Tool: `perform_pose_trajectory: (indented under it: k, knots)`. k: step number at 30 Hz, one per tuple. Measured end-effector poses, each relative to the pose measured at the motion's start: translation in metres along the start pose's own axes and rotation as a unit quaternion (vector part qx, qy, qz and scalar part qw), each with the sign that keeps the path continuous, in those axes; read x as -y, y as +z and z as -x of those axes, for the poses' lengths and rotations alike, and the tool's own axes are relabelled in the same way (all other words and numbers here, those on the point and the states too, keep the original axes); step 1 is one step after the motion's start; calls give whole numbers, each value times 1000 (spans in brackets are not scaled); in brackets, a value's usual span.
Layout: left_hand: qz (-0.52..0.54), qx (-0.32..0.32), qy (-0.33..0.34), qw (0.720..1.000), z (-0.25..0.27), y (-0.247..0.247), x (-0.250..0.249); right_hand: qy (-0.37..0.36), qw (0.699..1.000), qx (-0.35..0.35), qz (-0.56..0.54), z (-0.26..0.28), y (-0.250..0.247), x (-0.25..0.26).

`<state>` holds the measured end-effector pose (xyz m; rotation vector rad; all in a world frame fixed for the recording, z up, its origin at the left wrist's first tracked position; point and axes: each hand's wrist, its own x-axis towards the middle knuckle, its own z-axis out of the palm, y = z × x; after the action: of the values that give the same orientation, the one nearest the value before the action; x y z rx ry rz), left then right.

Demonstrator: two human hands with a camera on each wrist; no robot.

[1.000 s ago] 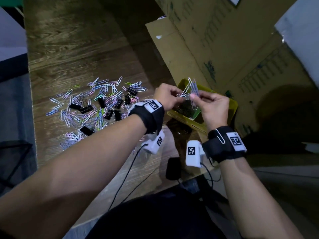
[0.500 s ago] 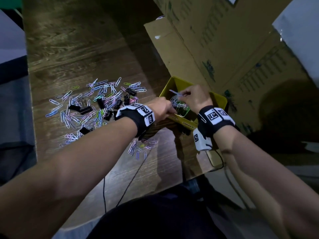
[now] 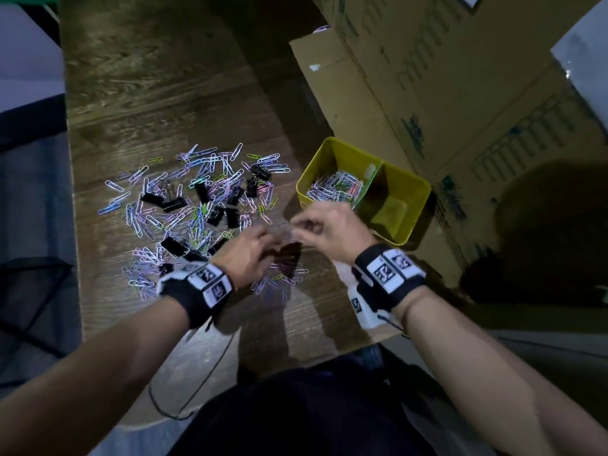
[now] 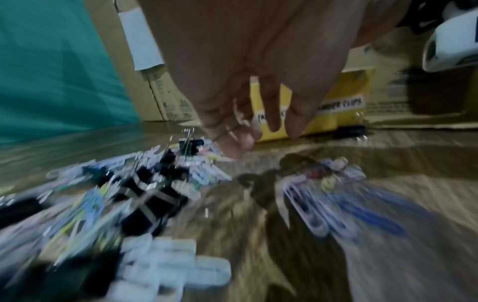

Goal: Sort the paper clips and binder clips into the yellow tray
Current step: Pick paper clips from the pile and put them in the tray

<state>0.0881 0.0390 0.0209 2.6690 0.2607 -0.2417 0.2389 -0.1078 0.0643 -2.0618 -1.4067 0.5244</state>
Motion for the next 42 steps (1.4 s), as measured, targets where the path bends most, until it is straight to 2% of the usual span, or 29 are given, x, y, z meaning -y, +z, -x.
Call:
perform_pose_trajectory:
  k: [2, 5, 7, 10, 12, 14, 16, 19, 21, 23, 28, 31, 33, 36, 42]
  knots:
    - [-4, 43, -77, 996, 22, 16, 3, 5, 994, 105, 35, 11, 23, 2]
    - [55, 56, -144, 986, 42, 37, -2, 56, 973, 202, 92, 26, 55, -5]
    - [111, 44, -177, 977, 44, 49, -7, 90, 963, 220, 125, 32, 73, -6]
    - [170, 5, -213, 962, 38, 58, -17, 117, 961, 203, 146, 36, 92, 2]
    - [198, 6, -229, 953, 34, 56, -19, 130, 960, 195, 151, 35, 101, 6]
    - [189, -5, -208, 960, 34, 52, -16, 148, 961, 194, 133, 34, 104, 8]
    - [126, -13, -140, 982, 35, 52, -7, 148, 962, 200, 118, 32, 103, 8]
    - [23, 59, -66, 996, 33, 47, -2, 129, 965, 203, 100, 31, 101, 6]
    - [-16, 107, -48, 993, 28, 41, -3, 142, 970, 188, 64, 32, 100, 3]
    - [-34, 125, -34, 991, 25, 38, -1, 155, 969, 186, 41, 31, 98, 0]
    - [-34, 129, -15, 991, 23, 37, -2, 133, 974, 179, 28, 33, 91, -4]
    - [3, 120, 3, 993, 25, 33, 3, 102, 975, 182, 74, 38, 89, -6]
    - [32, 132, 12, 991, 28, 31, 9, 106, 971, 193, 98, 40, 88, -6]
    - [19, 147, 3, 989, 33, 34, 13, 126, 965, 204, 108, 43, 94, 0]
    - [31, 120, -39, 992, 31, 40, 1, 131, 962, 204, 128, 40, 103, 12]
